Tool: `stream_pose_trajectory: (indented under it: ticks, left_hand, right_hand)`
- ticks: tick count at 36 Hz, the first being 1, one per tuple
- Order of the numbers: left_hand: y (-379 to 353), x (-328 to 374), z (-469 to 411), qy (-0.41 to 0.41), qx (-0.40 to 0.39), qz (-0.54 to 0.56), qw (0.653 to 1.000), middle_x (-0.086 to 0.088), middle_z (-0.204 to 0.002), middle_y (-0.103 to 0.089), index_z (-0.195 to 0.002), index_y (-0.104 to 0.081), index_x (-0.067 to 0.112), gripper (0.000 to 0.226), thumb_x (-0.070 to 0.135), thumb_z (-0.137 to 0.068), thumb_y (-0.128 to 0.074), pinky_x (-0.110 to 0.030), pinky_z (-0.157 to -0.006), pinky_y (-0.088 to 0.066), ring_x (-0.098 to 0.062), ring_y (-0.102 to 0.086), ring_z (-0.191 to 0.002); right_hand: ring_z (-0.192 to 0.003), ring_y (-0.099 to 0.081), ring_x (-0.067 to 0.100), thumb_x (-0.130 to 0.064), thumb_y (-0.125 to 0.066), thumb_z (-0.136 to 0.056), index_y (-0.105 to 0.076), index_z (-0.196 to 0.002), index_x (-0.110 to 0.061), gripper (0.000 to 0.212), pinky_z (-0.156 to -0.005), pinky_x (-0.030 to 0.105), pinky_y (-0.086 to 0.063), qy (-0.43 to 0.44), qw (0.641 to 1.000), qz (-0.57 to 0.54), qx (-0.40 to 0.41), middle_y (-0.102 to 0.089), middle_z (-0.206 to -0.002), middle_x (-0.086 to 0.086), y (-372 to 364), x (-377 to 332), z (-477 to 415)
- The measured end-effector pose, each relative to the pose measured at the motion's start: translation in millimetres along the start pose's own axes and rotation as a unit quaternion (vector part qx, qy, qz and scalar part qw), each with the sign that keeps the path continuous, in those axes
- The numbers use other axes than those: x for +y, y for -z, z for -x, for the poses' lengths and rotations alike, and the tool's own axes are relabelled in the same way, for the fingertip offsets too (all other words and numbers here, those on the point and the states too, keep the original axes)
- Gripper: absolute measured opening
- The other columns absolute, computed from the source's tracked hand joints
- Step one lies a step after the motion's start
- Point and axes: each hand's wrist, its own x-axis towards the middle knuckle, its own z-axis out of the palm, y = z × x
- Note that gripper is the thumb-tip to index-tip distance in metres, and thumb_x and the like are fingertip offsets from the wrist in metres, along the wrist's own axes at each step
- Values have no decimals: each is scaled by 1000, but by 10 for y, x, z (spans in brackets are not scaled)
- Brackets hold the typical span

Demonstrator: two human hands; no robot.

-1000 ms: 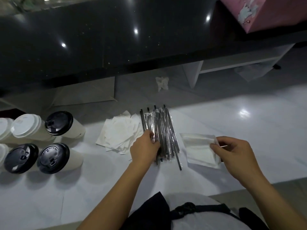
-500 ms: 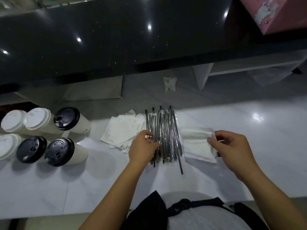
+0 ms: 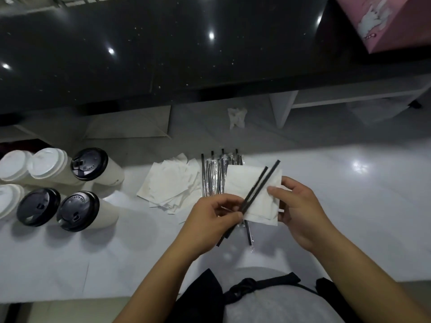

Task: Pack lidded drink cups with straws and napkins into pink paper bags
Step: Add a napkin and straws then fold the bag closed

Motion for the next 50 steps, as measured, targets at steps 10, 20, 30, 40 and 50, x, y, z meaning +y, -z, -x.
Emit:
stream_pose_trajectory:
  ticks: [10, 20, 30, 40, 50]
  left_hand:
    - [-48, -28, 11, 11, -22, 29, 999, -8, -80, -71, -88, -69, 12, 20, -1, -77, -79, -36, -71, -58, -25, -67, -72]
    - [-65, -16, 31, -3, -15, 71, 997, -9, -75, -69, -85, -72, 6, 15, -5, -78, -78, -28, -63, -55, -19, -66, -68]
    - [-53, -10, 62, -17, -21, 53, 998, -10, -74, -71, -80, -73, 10, 14, -4, -79, -77, -36, -71, -61, -19, -69, -69]
    - [111, 23, 46, -104, 86, 91, 987, 1, -109, -69, -112, -66, 24, 48, 27, -69, -88, -32, -85, -57, -13, -67, -98]
    - [54, 46, 29, -53, -82, 63, 993, -2, -110, -75, -119, -67, 18, 42, 1, -81, -75, -47, -92, -56, -24, -71, -103]
  right_hand:
    - [-82, -71, 28, -19, -76, -67, -75, -98, -5, 34, -70, 37, -55, 5, 1000, -25, -3, -76, -98, 17, 10, 37, 104]
    - [-82, -73, 29, -17, -77, -67, -77, -95, -5, 31, -77, 42, -56, 2, 1000, -15, 7, -77, -95, 15, 5, 11, 160]
    - [-79, -73, 30, -7, -74, -76, -76, -97, -4, 22, -69, 37, -59, 4, 999, -31, 4, -76, -95, 18, -85, 80, 219]
    - [-96, -72, 36, -9, -70, -75, -71, -107, 2, 34, -85, 45, -57, 6, 995, -86, -49, -74, -106, 20, -47, 87, 272]
    - [-83, -74, 32, -7, -74, -77, -76, -95, -6, 18, -64, 37, -59, 28, 999, -42, 15, -76, -96, 18, -41, 156, 291]
